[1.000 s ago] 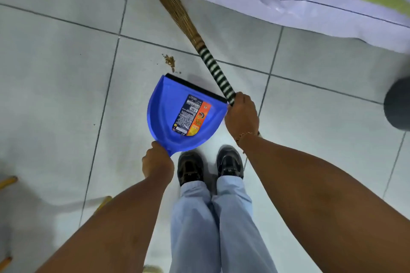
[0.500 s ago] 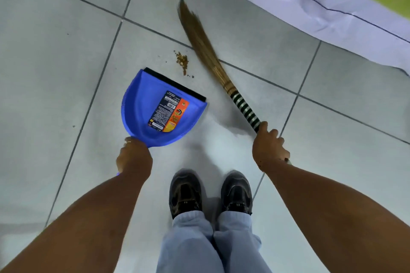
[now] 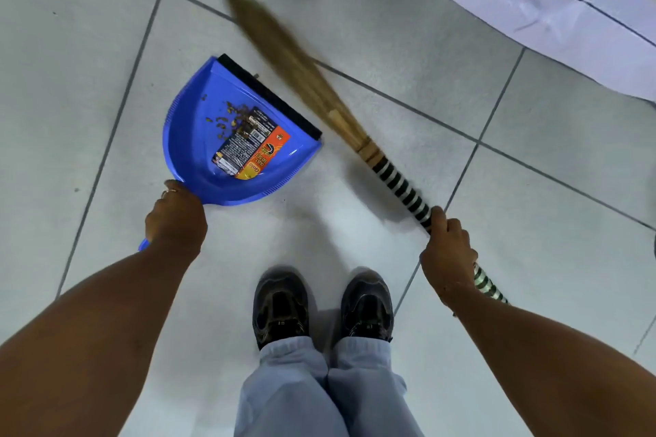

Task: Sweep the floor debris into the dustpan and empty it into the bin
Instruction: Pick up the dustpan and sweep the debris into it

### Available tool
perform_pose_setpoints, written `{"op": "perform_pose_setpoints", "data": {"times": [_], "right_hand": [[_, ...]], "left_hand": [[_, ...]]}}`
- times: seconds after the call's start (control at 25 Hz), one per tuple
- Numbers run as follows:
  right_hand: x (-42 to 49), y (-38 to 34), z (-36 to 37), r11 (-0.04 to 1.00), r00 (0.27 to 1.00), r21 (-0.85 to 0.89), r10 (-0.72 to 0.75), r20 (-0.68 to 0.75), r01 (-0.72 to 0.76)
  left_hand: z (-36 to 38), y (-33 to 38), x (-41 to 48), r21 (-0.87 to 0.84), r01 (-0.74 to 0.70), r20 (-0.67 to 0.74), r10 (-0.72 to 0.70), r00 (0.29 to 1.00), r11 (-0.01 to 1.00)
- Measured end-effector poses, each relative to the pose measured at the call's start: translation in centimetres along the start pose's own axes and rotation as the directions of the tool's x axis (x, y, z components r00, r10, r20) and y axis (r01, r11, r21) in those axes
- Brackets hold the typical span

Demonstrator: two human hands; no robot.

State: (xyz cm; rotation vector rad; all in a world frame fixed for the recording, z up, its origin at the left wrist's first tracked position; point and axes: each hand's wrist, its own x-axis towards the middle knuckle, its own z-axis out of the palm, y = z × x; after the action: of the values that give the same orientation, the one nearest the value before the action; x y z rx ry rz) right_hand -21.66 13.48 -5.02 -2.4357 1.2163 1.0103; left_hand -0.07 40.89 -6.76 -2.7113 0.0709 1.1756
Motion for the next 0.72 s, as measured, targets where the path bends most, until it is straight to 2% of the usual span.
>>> {"op": "perform_pose_setpoints", "data": {"times": [0.12,0.28,0.4,0.48,0.56,0.64,0.72], "right_hand": [[1.1,-1.4,-0.3,0.999,0.998,-0.020,0.047,0.033,-0.046],[0.3,-4.2,0.6,0.997,0.996,-0.040,-0.064,0.053,0.067],[0.5,-4.0,0.6,0.999,0.999,0.005,0.041,0.029,-0.041],[0.4,-3.2,0.5,0.997,0.996,-0.031,0.072,0.053,-0.070],[-0.4,-2.7,-0.1,0.999,0.994,-0.049,-0.010,0.110,0.016],[-1.7,-3.5,-1.1,0.993,0.985,0.015,-0.116,0.131,0.115],[-3.2,-5.1,-2.4,0.984,0.979,0.090,-0.162,0.125,0.151]], "left_hand": [[0.0,-0.3,0.4,0.026,-0.002,0.003,0.002,1.000,1.000],[0.1,-0.3,0.2,0.046,0.010,0.017,-0.011,1.000,0.999],[-0.2,-0.2,0.1,0.061,0.015,-0.005,-0.014,1.000,0.998],[-0.4,-0.5,0.2,0.088,0.013,-0.004,-0.013,1.000,0.996],[-0.7,-0.2,-0.1,0.084,0.009,0.007,-0.009,1.000,0.996],[-1.2,0.5,-1.1,0.022,0.012,0.014,-0.012,1.000,1.000],[-2.0,1.9,-3.2,-0.047,0.001,0.015,0.000,1.000,0.999]]}}
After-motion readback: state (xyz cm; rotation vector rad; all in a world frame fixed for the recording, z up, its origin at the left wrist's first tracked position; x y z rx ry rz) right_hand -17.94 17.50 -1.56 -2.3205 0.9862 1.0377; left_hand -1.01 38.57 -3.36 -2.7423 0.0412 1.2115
